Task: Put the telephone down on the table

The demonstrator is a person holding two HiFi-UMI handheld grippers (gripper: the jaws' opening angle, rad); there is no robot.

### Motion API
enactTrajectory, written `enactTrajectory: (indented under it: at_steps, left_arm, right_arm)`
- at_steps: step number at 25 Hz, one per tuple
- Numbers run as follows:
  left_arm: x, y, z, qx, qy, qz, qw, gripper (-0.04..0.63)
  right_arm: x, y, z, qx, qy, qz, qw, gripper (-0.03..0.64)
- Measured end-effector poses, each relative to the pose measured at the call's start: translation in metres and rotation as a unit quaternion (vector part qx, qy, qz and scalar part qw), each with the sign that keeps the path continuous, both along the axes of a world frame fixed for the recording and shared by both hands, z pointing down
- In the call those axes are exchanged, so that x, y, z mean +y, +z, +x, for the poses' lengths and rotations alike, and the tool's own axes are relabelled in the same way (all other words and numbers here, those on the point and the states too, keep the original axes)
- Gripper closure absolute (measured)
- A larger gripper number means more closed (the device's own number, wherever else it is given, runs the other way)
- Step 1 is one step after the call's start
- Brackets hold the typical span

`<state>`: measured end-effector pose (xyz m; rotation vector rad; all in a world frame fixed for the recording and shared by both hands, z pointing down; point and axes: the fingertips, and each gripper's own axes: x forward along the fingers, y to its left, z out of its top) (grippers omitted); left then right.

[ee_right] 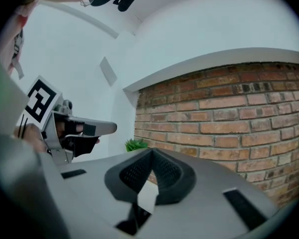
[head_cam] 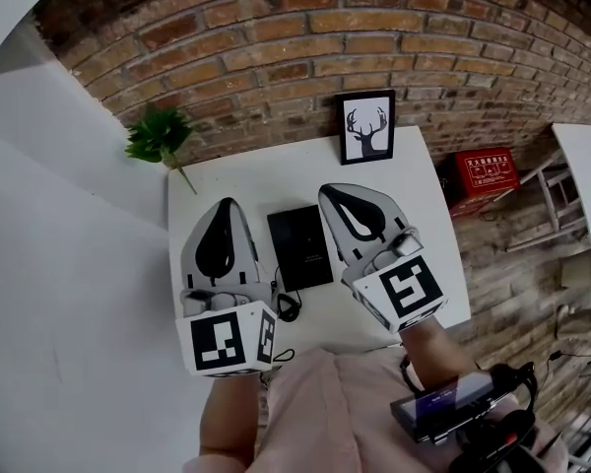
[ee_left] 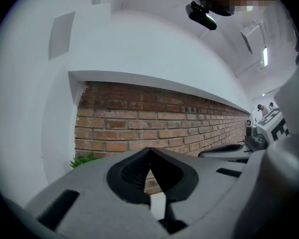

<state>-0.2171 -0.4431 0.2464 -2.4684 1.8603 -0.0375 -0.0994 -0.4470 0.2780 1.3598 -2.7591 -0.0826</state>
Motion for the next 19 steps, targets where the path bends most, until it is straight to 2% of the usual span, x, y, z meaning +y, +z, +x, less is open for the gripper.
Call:
enactTrajectory:
  at_steps: [19]
  left_arm:
    - [-0.002, 0.011, 0.009, -0.015, 0.016, -0.011, 0.9997, 0.594]
  right_arm:
    - [-0.004, 0.003, 0.002, 0.005, 0.008, 0.000, 1.000, 0.613]
